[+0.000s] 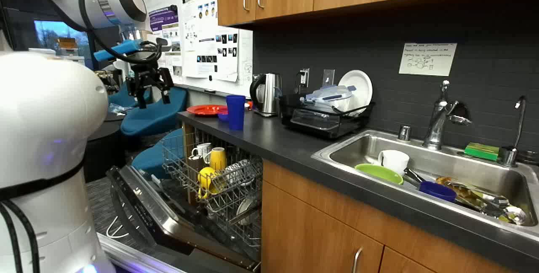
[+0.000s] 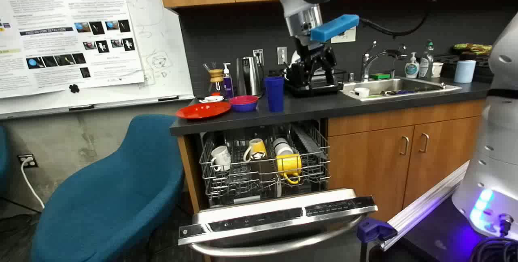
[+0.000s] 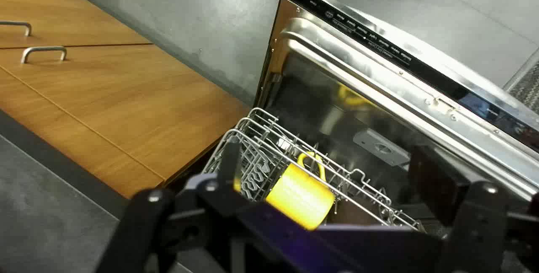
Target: Push the dishwasher rack inside and close the dishwasher door
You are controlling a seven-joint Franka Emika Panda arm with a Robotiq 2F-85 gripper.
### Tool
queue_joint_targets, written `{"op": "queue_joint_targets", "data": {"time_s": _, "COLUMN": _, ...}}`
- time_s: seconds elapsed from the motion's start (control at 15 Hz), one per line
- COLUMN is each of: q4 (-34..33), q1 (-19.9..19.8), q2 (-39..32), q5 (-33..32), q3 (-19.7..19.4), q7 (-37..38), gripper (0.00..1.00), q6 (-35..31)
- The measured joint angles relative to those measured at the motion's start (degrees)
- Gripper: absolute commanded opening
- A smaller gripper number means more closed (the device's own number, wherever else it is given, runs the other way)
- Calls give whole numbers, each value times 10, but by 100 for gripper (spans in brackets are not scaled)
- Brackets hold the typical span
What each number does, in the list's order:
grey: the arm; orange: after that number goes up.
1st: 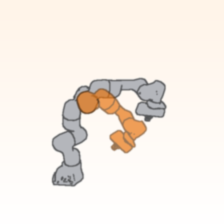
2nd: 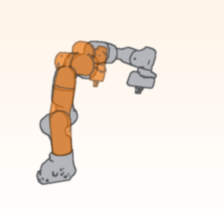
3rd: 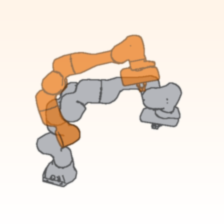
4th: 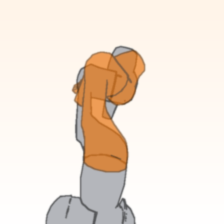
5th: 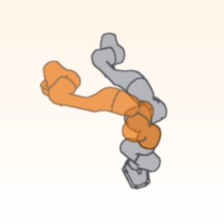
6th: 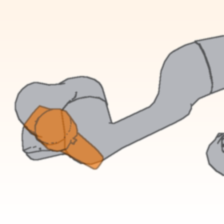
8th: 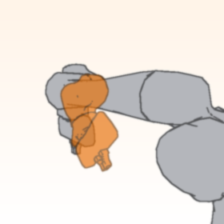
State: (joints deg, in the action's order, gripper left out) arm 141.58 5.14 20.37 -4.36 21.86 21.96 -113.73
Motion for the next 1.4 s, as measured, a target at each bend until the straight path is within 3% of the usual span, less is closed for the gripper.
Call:
{"op": "queue_joint_targets", "data": {"time_s": 0.87, "q4": 0, "q1": 5, "q2": -3, "q5": 0, "q3": -6, "q7": 0, "gripper": 100, "q6": 0}}
{"op": "queue_joint_targets", "data": {"time_s": 1.4, "q4": -4, "q1": 25, "q2": -61, "q5": 9, "q3": -16, "q7": 0, "gripper": 100, "q6": -42}}
